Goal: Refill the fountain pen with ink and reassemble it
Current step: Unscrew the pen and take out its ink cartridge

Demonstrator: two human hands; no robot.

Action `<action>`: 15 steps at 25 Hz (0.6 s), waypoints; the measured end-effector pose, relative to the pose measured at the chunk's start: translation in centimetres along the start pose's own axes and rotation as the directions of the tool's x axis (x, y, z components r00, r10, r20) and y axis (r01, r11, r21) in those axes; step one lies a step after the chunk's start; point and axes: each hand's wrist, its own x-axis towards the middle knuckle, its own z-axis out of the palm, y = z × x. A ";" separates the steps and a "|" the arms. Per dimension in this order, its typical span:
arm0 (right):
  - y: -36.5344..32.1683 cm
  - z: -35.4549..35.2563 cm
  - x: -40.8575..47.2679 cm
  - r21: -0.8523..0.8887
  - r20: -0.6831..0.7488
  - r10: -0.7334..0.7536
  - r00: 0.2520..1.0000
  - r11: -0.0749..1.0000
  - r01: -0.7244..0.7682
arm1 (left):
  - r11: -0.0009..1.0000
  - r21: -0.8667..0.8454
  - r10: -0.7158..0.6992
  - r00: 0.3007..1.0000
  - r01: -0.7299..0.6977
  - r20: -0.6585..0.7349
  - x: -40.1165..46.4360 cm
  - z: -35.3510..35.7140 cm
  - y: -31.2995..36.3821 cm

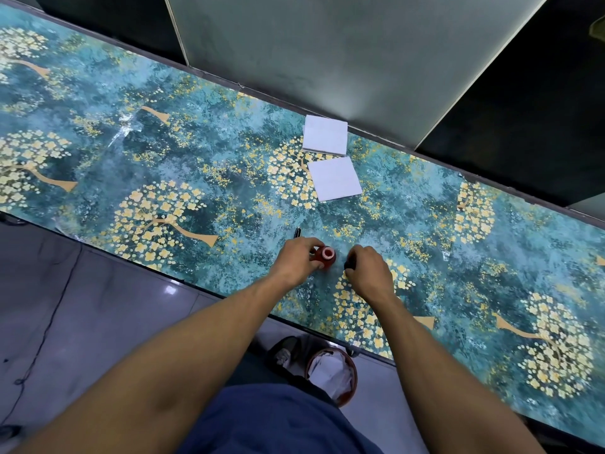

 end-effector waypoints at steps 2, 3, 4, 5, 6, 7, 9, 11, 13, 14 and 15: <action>0.1 0.4 -0.1 0.007 0.005 0.001 1.000 1.000 -0.001 | 1.000 0.011 0.000 1.000 0.001 -0.011 -0.1 0.1 0.1; 0.2 0.4 -0.1 0.021 0.008 0.001 1.000 1.000 -0.002 | 1.000 0.011 -0.001 1.000 0.002 -0.014 -0.2 0.1 0.1; 0.2 0.2 -0.1 0.032 0.016 0.001 1.000 0.999 -0.001 | 1.000 0.008 -0.004 1.000 0.004 -0.016 -0.2 0.1 0.2; 0.3 0.0 -0.1 0.042 0.027 -0.002 1.000 0.999 0.000 | 1.000 0.002 -0.007 1.000 0.007 -0.017 -0.3 0.0 0.1; 0.4 -0.4 0.0 0.052 0.037 -0.005 0.999 0.999 0.003 | 1.000 -0.005 -0.007 1.000 0.007 -0.018 -0.5 -0.1 0.0; 0.5 -0.8 0.1 0.059 0.043 -0.007 0.999 0.998 0.004 | 1.000 -0.005 -0.005 1.000 0.005 -0.022 -0.7 -0.3 -0.2; 0.5 -1.8 0.3 0.070 0.042 -0.004 0.999 0.998 0.001 | 1.000 0.014 0.001 0.999 0.000 -0.052 -1.2 -0.8 -0.5; 0.2 -2.8 0.7 0.094 0.029 0.005 1.000 0.996 -0.008 | 0.998 0.053 -0.020 0.992 0.026 -0.121 -1.6 -1.1 -1.0; -0.6 -3.7 1.1 0.109 -0.029 -0.007 1.000 0.994 0.010 | 0.992 0.091 -0.066 0.978 0.086 -0.198 -2.1 -1.3 -1.5; -1.2 -4.1 1.4 0.117 -0.070 -0.021 0.997 0.993 0.029 | 0.988 0.100 -0.096 0.970 0.121 -0.224 -2.3 -1.4 -1.7; -1.8 -4.4 1.6 0.131 -0.105 -0.038 0.994 0.990 0.052 | 0.982 0.108 -0.125 0.963 0.154 -0.238 -2.4 -1.5 -2.0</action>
